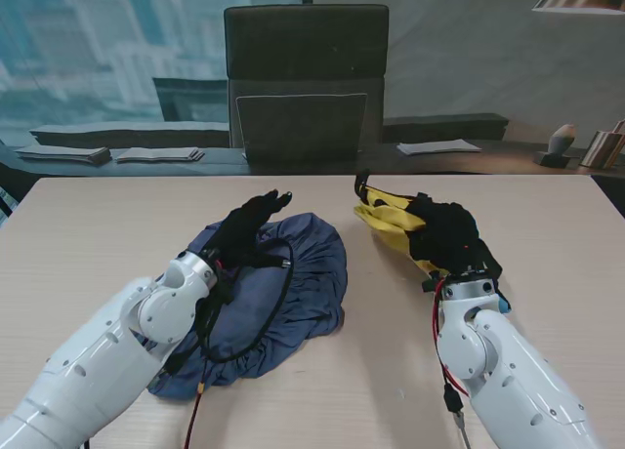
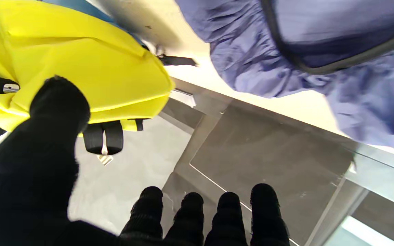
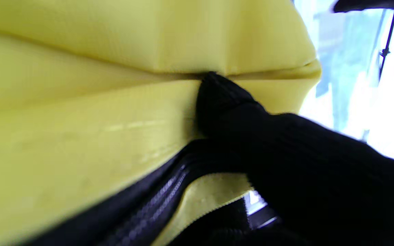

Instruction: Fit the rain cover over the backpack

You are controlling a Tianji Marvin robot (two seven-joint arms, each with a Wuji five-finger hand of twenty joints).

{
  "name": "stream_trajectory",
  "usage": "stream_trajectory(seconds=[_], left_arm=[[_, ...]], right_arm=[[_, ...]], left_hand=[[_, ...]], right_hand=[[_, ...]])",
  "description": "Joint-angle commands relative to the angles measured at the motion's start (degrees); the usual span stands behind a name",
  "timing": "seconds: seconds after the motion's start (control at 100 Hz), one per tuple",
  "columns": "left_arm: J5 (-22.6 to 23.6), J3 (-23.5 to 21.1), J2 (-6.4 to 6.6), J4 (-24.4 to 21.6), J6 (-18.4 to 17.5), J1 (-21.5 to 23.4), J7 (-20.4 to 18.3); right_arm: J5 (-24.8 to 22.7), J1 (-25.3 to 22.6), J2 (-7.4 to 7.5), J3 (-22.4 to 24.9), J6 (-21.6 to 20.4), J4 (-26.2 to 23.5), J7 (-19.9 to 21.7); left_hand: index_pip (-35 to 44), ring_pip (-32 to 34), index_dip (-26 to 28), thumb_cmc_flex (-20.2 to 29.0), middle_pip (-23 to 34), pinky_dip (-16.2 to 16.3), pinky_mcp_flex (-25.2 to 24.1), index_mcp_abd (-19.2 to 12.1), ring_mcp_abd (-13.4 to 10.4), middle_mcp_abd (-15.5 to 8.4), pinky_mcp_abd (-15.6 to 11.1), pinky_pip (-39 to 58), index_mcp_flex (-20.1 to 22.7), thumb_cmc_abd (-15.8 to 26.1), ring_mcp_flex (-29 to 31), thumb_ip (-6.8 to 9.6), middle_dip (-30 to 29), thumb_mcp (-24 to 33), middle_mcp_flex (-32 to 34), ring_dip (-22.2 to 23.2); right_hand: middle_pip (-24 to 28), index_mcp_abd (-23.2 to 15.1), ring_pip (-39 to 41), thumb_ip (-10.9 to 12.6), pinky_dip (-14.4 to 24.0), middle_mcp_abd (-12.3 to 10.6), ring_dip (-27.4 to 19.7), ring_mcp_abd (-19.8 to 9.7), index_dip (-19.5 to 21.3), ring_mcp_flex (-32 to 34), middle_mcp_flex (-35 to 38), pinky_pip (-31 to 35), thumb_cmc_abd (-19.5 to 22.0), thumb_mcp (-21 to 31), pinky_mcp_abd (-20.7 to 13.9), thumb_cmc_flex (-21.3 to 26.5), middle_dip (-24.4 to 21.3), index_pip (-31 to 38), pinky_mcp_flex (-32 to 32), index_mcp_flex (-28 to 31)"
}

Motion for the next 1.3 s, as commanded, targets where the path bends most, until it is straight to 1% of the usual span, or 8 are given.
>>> stream_trajectory(seconds=[0.0, 0.27, 0.51, 0.71, 0.92, 1.08, 1.17, 1.29], left_arm=[[-0.1, 2.2, -2.23, 1.1, 0.5, -3.2, -1.3], [-7.4, 8.1, -4.83, 5.4, 2.6, -8.9, -0.9], [-10.3, 7.9, -5.68, 2.8, 4.7, -8.6, 0.0], [-3.7, 3.0, -4.12, -2.9, 4.7, -3.8, 2.1], [2.8, 0.8, -3.57, -4.2, 1.3, -2.4, 6.3], [1.9, 1.7, -3.05, -4.8, 2.4, -3.5, 2.3], [-1.8, 2.6, -2.93, -4.7, 3.1, -4.7, -1.3], [-5.7, 4.8, -3.77, -2.7, 3.0, -7.0, -1.8]], right_arm=[[-0.3, -0.1, -0.82, -0.1, -1.5, -2.9, 0.1], [4.3, -2.6, -1.89, 1.1, -8.1, -12.4, 3.3], [4.8, -3.7, -1.33, 1.0, -12.6, -14.4, 7.6], [3.0, -3.0, -1.29, 0.5, -11.5, -12.8, 5.0], [6.7, -3.8, -2.24, -0.2, -11.2, -13.7, 5.1], [8.9, -4.3, -2.82, -0.5, -12.5, -15.1, 5.4], [9.2, -4.2, -2.87, -0.4, -13.2, -15.5, 5.5], [10.2, -4.0, -2.95, -0.6, -13.8, -15.8, 6.5]], left_hand=[[-1.7, -1.5, -1.6, -2.8, -1.2, -1.1, -0.3, 1.7, -0.4, 1.2, -1.5, -1.5, -2.0, -2.8, -1.7, -2.29, -1.3, 1.7, -2.5, 0.1], [-3.1, -3.2, -1.6, -4.7, -1.1, -3.5, -0.8, 1.9, 0.1, 0.3, 0.5, -6.4, -2.6, -3.9, -2.3, -3.42, -2.8, 3.5, -2.4, -0.2], [1.9, -0.4, 9.1, 0.1, 2.2, -3.6, -0.9, -3.0, -1.3, -5.0, 1.9, -12.3, -2.1, -0.8, -1.3, -1.46, 9.0, -1.0, -1.7, 2.5], [-0.7, -1.4, 7.8, -0.2, 0.8, -2.1, -0.7, -1.2, -0.9, -4.1, 1.9, -12.9, -2.3, 0.6, -1.8, -1.22, 8.0, -3.5, -1.7, 2.1], [-4.5, -6.7, -5.2, 0.5, -3.1, -2.9, -0.8, 0.7, -1.8, -1.6, -0.2, -21.1, -2.7, 3.4, -2.7, -0.65, -12.8, -9.9, -3.4, -7.3], [-3.1, -5.9, -1.8, -0.5, -1.5, 0.2, -1.1, -1.8, -1.9, -2.6, 1.4, -26.5, -2.6, 0.9, -2.6, -0.93, -5.8, -6.4, -2.5, -6.1], [6.8, -4.1, 9.3, -0.1, 2.7, 1.1, -1.0, -4.9, -2.2, -5.1, 2.7, -27.4, -1.6, 0.2, -2.5, -0.70, 6.6, -4.8, -1.4, -1.0], [39.1, 2.5, 23.5, 1.9, 18.6, 0.9, -0.2, -11.3, -1.6, -7.4, 4.4, -27.4, 0.8, 1.6, 0.0, 0.27, 14.8, -3.8, 4.4, 3.9]], right_hand=[[2.4, -5.1, 5.8, 0.3, 0.8, 3.7, 2.5, -0.1, 4.2, 5.1, 3.0, 2.1, 2.9, 5.7, 0.5, 4.2, 1.7, 9.3, -0.5, 6.6], [2.4, -5.6, 6.1, 0.3, 1.4, 3.4, 3.0, -0.4, 4.8, 5.0, 3.1, 2.1, 2.8, 5.8, -0.1, 4.1, 2.2, 9.1, -1.1, 7.2], [2.6, -7.6, 1.8, 0.1, 4.4, 2.0, 2.6, -1.4, 12.8, 5.0, -0.7, 0.0, 5.2, 4.3, -3.6, 6.3, 5.6, 5.8, -5.3, 8.2], [4.1, -8.2, 2.8, 0.0, 6.2, 2.1, 4.3, -1.2, 16.8, 5.1, -1.6, 0.4, 5.4, 4.5, -3.1, 6.5, 6.6, 5.3, -6.3, 8.9], [4.3, -8.3, 3.2, 0.0, 6.6, 2.2, 4.6, -1.2, 17.4, 5.1, -1.4, 0.4, 5.2, 4.6, -3.0, 6.5, 6.6, 5.2, -6.4, 9.5], [4.5, -8.5, 3.4, 0.0, 6.9, 2.0, 4.7, -1.2, 18.0, 5.0, -1.6, 0.5, 5.3, 4.5, -3.3, 6.6, 6.8, 5.1, -6.6, 9.8], [4.5, -8.6, 3.6, 0.0, 7.2, 1.9, 4.9, -1.5, 18.6, 5.0, -1.7, 0.5, 5.4, 4.6, -3.5, 6.5, 7.0, 4.8, -6.6, 9.8], [4.4, -8.6, 3.6, 0.0, 7.3, 1.8, 4.8, -1.5, 18.8, 4.7, -1.9, 0.3, 5.5, 4.6, -3.5, 6.5, 7.1, 4.6, -6.8, 9.8]])
